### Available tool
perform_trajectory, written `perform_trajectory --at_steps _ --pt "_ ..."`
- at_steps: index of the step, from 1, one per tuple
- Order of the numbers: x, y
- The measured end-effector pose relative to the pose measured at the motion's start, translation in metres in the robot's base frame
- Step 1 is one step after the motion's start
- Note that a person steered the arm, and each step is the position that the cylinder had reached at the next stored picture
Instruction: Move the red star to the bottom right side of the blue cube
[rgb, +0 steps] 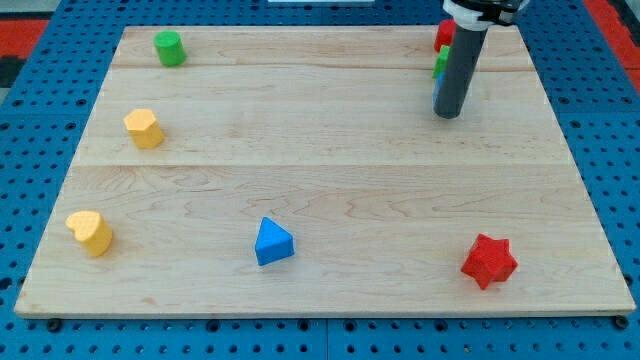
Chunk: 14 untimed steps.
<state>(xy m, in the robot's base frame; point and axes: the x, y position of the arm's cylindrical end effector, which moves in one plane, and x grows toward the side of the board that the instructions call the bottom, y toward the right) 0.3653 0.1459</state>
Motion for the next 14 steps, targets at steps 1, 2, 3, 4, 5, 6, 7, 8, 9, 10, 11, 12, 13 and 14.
perform_trajectory --at_steps 1,2,3,4,5,6,7,8,9,10,11,12,13,14 --pt "0.018 -0.003" --pt "0.083 0.018" --pt "0.135 0.05" --pt "0.194 0.101" --pt "0.237 0.074" --pt "0.244 0.003" --pt "0.24 -0.001" --pt "0.232 0.033" --pt "0.226 0.059" --pt "0.216 0.046" --pt "0.234 0.044" --pt "0.246 0.038" --pt "0.22 -0.003" --pt "0.197 -0.007"
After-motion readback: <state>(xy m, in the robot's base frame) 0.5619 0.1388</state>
